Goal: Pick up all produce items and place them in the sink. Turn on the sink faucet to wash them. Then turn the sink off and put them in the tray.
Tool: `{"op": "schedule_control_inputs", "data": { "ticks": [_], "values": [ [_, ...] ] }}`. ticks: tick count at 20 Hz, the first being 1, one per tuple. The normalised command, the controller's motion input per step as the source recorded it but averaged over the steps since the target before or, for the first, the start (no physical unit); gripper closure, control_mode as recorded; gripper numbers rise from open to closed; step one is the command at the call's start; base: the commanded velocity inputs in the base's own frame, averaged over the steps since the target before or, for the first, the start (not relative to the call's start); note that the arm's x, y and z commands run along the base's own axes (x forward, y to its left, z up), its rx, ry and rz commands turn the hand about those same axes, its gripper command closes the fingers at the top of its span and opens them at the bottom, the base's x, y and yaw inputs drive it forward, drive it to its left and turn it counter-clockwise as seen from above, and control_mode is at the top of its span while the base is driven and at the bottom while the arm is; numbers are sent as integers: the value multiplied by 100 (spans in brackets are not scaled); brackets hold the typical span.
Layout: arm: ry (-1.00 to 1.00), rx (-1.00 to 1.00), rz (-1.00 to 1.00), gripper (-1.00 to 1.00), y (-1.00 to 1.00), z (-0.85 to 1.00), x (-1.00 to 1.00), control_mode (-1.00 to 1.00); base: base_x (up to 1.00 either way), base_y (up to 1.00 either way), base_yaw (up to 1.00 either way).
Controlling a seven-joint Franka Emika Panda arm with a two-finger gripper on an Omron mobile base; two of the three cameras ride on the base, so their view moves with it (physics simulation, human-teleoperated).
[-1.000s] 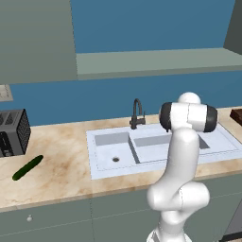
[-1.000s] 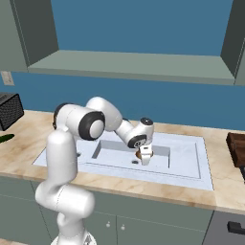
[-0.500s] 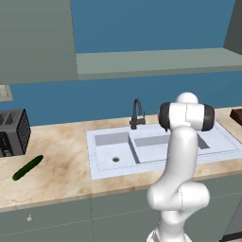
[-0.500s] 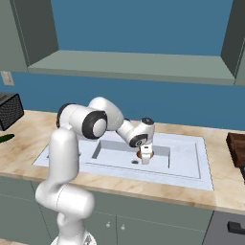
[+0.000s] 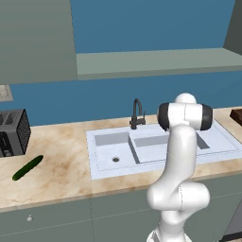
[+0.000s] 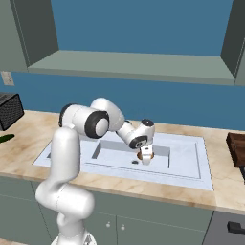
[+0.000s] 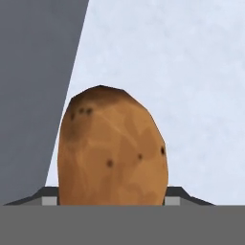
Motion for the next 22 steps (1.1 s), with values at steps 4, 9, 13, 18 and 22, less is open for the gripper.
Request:
{"op": "schedule_control_inputs", "data": {
  "ticks": [4,9,13,18,22],
  "values": [
    [0,0,0,-100,0,1,0,-100,0,0,0],
    [-2,0,0,-100,-2,18,-11,-100,0,0,0],
    [-3,0,0,-100,0,36,-23,-100,0,0,0],
    [-2,0,0,-100,0,49,-23,-100,0,0,0],
    [0,0,0,-100,0,55,-26,-100,0,0,0]
  ]
}}
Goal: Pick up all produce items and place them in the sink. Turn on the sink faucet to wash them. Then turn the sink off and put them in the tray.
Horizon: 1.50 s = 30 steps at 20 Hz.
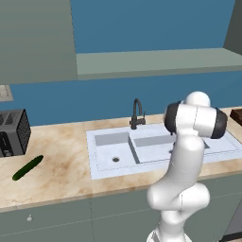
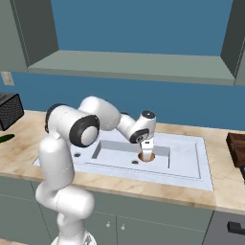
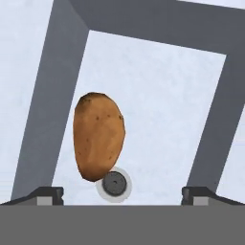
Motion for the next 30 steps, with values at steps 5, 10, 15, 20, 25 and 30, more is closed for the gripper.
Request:
{"op": "schedule_control_inputs", "data": {
  "ticks": [5,10,15,20,25,30],
  "values": [
    [0,0,1,-100,14,58,-36,-100,0,0,0],
    [0,-2,4,-100,32,57,-49,-100,0,0,0],
    [0,-4,6,-100,46,51,-53,-100,0,0,0],
    [0,-7,9,-100,57,41,-57,-100,0,0,0],
    [0,-9,13,-100,69,32,-57,-100,0,0,0],
    [0,-9,14,-100,75,18,-49,-100,0,0,0]
  ]
}}
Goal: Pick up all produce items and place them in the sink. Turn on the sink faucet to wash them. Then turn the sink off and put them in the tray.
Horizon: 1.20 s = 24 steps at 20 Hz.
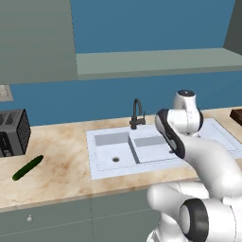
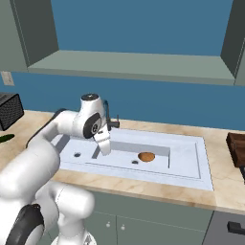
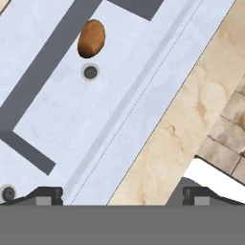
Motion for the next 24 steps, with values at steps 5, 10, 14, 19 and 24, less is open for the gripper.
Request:
{"op": "schedule_control_inputs", "data": {
  "ticks": [5,10,14,19,24],
  "values": [
    [0,0,4,-100,6,0,-6,-100,0,0,0],
    [-2,-4,5,-100,27,0,-27,-100,0,0,0],
    [0,-8,14,-100,72,0,-17,-100,0,0,0],
    [4,-8,12,-100,96,0,-1,-100,0,0,0],
    [4,-10,9,-100,100,0,0,-100,0,0,0]
  ]
}}
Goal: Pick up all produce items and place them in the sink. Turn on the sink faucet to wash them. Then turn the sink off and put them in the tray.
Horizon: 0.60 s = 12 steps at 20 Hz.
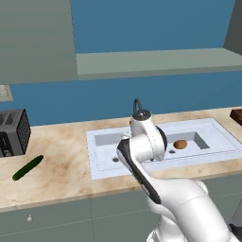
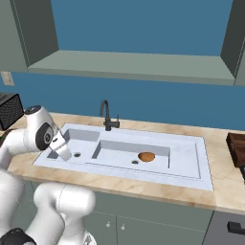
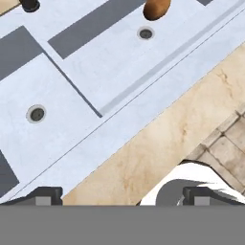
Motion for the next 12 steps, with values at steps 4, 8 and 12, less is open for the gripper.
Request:
{"op": "schedule_control_inputs", "data": {
  "ticks": [4,8,12],
  "values": [
    [0,-7,5,-100,100,0,2,-100,0,0,0],
    [2,-4,1,-100,86,0,1,-100,0,0,0],
    [1,0,8,-100,35,0,-3,-100,0,0,0]
  ]
}}
